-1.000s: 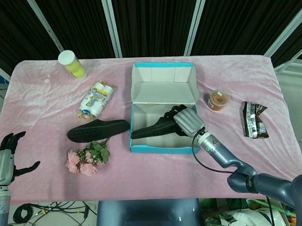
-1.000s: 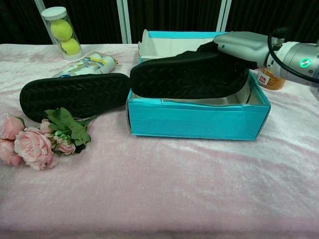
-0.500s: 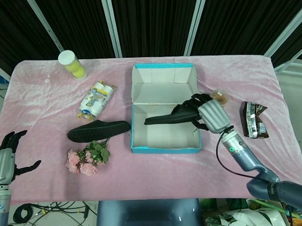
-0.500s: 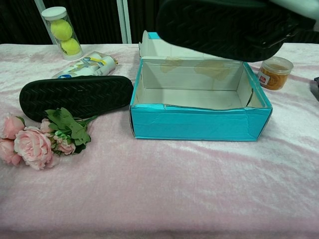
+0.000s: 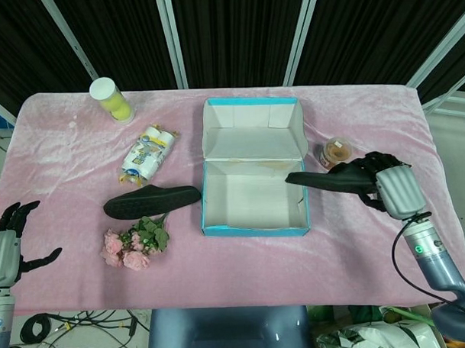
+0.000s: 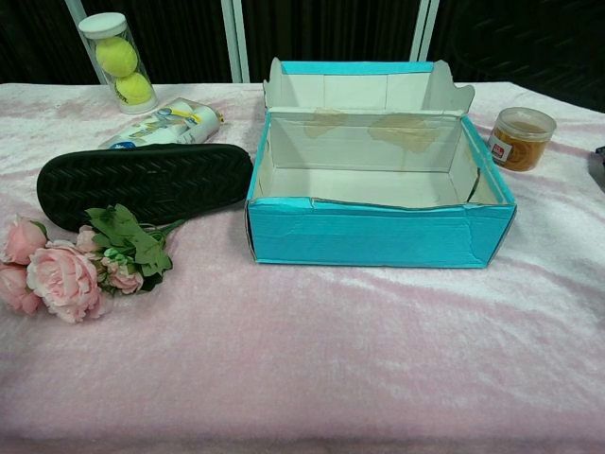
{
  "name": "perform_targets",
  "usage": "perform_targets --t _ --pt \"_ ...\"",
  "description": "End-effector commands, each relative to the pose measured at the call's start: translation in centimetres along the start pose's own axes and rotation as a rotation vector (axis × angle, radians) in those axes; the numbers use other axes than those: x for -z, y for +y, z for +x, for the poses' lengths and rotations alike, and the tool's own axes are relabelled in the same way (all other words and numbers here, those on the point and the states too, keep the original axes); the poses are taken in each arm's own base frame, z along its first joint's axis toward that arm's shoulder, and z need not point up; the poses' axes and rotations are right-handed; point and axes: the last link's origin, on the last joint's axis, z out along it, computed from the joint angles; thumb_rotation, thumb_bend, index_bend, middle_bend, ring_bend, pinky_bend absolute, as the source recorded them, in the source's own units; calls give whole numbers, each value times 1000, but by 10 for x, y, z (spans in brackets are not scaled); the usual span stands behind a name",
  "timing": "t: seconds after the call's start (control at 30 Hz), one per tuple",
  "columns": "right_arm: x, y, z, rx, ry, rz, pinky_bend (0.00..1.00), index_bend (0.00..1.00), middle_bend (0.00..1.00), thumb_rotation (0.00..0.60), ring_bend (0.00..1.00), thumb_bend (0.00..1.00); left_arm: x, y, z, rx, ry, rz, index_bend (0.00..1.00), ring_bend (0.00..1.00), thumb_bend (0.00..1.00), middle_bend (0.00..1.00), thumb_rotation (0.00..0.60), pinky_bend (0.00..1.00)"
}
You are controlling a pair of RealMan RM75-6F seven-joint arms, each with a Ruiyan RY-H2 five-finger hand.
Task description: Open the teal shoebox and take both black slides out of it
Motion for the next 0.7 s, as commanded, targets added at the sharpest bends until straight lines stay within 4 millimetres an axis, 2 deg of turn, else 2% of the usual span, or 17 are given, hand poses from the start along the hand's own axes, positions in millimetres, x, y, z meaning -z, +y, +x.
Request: perform_targets --t 0.03,0.17,0.33,0.53,0.63,0.7 --pt "7 25 -2 2 -27 -82 279 673 470 600 226 581 3 0 1 1 2 -1 150 77 0 190 600 309" --pt "4 47 -7 21 -47 -144 279 673 459 600 224 581 8 0 2 2 3 3 150 78 0 189 600 309" --pt "-2 65 -20 35 -82 -205 279 656 428 600 202 579 12 -2 2 8 -1 9 150 78 0 188 600 309" --pt "-10 74 -33 35 -142 -256 261 600 378 600 163 575 14 -4 2 10 0 17 150 78 0 188 600 309" --pt "-13 76 -40 39 -172 -278 239 538 332 600 126 574 15 -5 2 11 -4 17 150 77 0 187 600 309" --pt "-14 76 -45 41 -196 -289 215 435 277 600 84 556 15 -6 1 9 -7 18 150 78 0 187 600 309"
